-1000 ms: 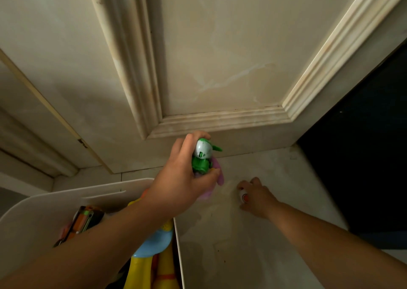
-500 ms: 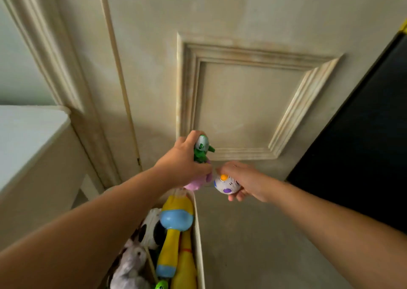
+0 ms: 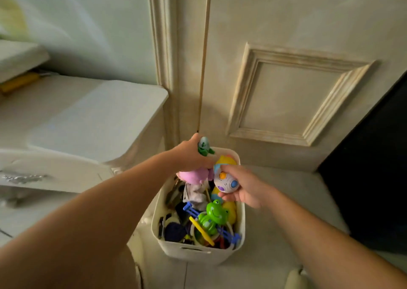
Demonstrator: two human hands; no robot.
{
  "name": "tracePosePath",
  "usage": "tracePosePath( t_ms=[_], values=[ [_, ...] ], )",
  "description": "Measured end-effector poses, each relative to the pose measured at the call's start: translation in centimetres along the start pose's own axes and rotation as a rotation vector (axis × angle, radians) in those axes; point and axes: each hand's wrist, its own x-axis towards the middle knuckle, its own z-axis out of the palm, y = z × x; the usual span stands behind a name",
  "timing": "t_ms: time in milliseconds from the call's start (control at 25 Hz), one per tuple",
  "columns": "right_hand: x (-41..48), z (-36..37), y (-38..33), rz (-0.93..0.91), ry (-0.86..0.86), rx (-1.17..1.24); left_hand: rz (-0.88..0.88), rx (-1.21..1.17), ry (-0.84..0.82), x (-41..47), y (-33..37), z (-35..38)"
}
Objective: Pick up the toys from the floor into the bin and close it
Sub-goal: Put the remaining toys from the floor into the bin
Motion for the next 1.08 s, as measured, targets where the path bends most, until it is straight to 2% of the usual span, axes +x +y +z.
tracePosePath(
  t_ms=[160,320,400,440,520,560,640,720,760,840,920,1000,1080],
  values=[
    [0.6,5.2,5.6,0.087,-0.059,0.000,-0.002,0.033,-0.018,-2.7,-3.9,-1.9],
    [1.7,8.4,8.5,0.085,-0.092,-0.184,-0.047,-0.032,-0.061,-4.1,-6.2,-3.3],
    [2.3,8.9,8.6,0.057,-0.043,-0.266,-0.074,-0.072,-0.085,-4.1,-6.7,-2.8],
    [2.3,8.9,8.0,0.047,0.014,-0.256,-0.084,-0.082,-0.109,-4.0,-6.9,-2.2],
    [2.5,8.5,6.5,0.051,0.095,-0.050,-0.122,-0.118,-0.148,-3.7,-7.6,-0.7],
    [2.8,8.1,5.8,0.069,0.058,0.106,-0.152,-0.147,-0.153,-3.6,-8.0,0.1],
    [3.0,7.3,4.8,0.110,-0.156,0.311,-0.247,-0.248,-0.134,-3.3,-8.8,1.4],
    [3.1,7.6,5.4,0.103,-0.354,0.321,-0.346,-0.435,-0.109,-3.0,-9.2,2.5],
    [3.3,7.9,6.0,0.078,-0.389,0.290,-0.387,-0.543,-0.107,-2.8,-9.4,3.1],
    [3.7,8.3,6.9,0.030,-0.290,0.209,-0.452,-0.735,-0.091,-2.3,-10.2,4.5],
    [4.3,7.6,7.2,0.007,-0.089,0.160,-0.481,-0.838,-0.010,-2.1,-11.3,5.9],
    [5.1,6.0,7.2,0.020,0.057,0.192,-0.480,-0.801,0.066,-2.0,-12.0,6.9],
    [5.5,4.7,6.9,0.063,0.107,0.299,-0.450,-0.692,0.066,-2.2,-12.4,7.3]
  ],
)
